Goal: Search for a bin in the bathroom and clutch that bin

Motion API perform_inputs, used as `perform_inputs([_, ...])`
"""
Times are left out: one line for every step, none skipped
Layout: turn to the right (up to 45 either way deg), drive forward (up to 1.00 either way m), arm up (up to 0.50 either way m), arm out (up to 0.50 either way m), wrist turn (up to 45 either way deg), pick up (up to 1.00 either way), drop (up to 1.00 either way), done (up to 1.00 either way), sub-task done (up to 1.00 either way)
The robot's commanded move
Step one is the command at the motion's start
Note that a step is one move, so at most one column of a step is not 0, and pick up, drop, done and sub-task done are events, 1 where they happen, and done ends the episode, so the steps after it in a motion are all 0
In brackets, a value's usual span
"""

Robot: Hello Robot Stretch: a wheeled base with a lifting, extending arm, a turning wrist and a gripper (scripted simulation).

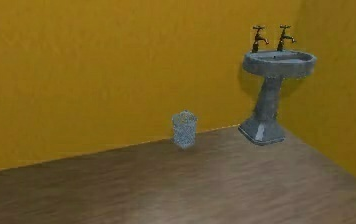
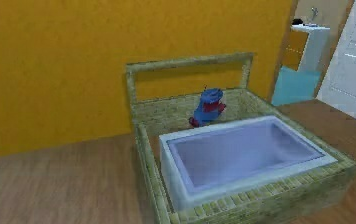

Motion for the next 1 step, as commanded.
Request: perform_inputs([0.0,1.00,0.00,0.00,0.0,0.00,0.00,0.00,0.00])
